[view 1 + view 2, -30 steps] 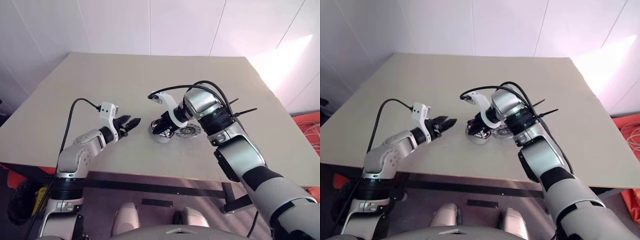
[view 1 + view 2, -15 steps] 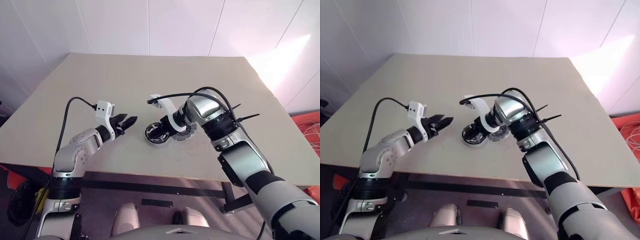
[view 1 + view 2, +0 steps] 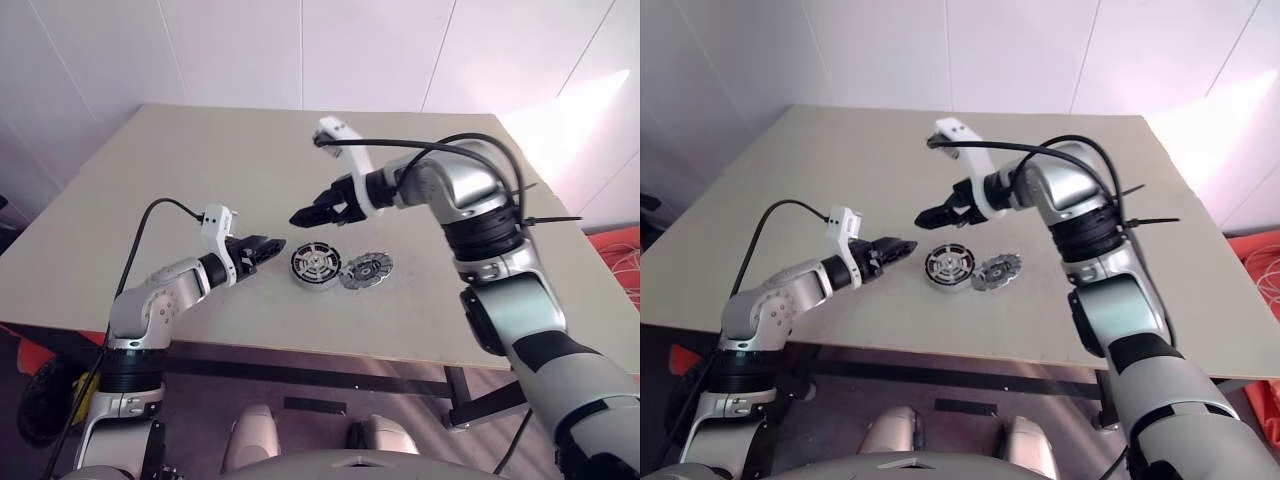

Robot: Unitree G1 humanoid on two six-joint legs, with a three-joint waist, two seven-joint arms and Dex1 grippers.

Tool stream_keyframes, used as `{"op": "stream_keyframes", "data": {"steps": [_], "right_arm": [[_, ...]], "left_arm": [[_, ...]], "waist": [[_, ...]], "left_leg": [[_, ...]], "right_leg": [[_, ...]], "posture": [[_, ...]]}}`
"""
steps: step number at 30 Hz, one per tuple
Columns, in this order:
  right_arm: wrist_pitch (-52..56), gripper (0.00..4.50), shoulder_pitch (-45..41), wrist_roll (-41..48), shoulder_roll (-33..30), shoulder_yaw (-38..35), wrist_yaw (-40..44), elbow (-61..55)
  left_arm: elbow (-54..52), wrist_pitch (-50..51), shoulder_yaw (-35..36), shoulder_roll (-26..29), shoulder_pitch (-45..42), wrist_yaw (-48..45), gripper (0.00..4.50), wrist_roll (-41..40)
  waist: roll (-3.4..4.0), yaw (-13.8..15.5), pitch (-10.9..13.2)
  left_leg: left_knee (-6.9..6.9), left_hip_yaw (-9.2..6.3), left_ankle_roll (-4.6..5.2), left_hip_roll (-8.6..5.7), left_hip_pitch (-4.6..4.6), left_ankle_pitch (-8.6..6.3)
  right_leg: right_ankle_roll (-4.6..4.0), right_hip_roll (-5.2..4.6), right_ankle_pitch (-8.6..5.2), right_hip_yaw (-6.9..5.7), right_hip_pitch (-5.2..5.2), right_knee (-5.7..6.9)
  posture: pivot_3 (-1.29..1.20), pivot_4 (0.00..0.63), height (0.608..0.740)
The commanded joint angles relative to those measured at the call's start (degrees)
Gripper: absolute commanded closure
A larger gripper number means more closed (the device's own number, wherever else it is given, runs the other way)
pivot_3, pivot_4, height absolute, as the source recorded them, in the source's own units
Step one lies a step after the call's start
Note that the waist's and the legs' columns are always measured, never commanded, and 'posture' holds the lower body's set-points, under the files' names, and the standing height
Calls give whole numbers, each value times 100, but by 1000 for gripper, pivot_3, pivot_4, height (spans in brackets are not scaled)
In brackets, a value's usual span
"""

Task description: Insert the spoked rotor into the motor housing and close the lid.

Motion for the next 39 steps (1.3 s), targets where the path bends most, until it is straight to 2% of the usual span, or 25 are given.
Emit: {"op": "stream_keyframes", "data": {"steps": [1, 2, 5, 9, 16, 20, 24, 32, 39], "right_arm": [[-1855, 31, 564, -555, -832, 209, 349, -272], [-2456, 31, 778, -810, -1125, 302, 388, -221], [-3655, 620, 1467, -1280, -1984, 335, 618, -100], [-4548, 1944, 2102, -1614, -2742, 279, 924, -47], [-5047, 4456, 3224, -1371, -3617, -34, 1785, -834], [-4743, 4485, 3884, -861, -3708, -149, 2200, -1830], [-4212, 4485, 3872, -642, -3250, -56, 2028, -2327], [-3597, 4485, 2945, -1059, -1979, 347, 1225, -1683], [-3669, 4485, 2479, -1188, -1415, 561, 1082, -1256]], "left_arm": [[58, -12, 5, 47, -192, -121, 1571, -63], [102, -11, -13, 43, -221, -143, 1571, -58], [244, 128, 10, 26, -328, -252, 1571, -178], [427, 243, 18, 87, -455, -352, 1571, -187], [694, 200, -29, 204, -619, -509, 1571, -74], [745, 192, -41, 227, -647, -532, 1571, -50], [723, 212, -31, 244, -634, -514, 1571, -43], [537, 255, 54, 307, -515, -397, 1571, -57], [325, 325, 147, 356, -388, -280, 1571, -113]], "waist": [[-1, 63, 0], [-1, 90, 0], [0, 134, 1], [1, 112, 0], [3, 80, -1], [3, 78, -1], [4, 65, -2], [6, 65, -4], [7, 65, -4]], "left_leg": [[1, 0, 0, -1, 1, 0], [3, 1, 1, -2, 1, 0], [9, 1, 2, -6, -5, 0], [10, 1, 6, -6, -10, -1], [15, 4, 44, -4, -7, -21], [21, 5, 64, -3, -5, -32], [21, 7, 67, 0, 1, -34], [24, 8, 63, -1, 29, -31], [23, 7, 63, -1, 20, -32]], "right_leg": [[3, 0, -2, 0, 1, 0], [11, 0, -5, 0, 3, -1], [16, -3, -2, 0, 2, -3], [-5, -3, 11, 1, -3, 0], [16, -2, -3, 1, 3, -2], [17, -3, -3, 1, 9, -13], [18, -3, -4, 1, 11, -13], [13, -3, -1, 1, 32, -7], [-17, -3, 16, 1, 25, -7]], "posture": [[0, 0, 740], [0, 0, 740], [0, 0, 740], [0, 0, 740], [0, 0, 740], [0, 0, 740], [0, 0, 740], [0, 0, 740], [0, 0, 740]]}}
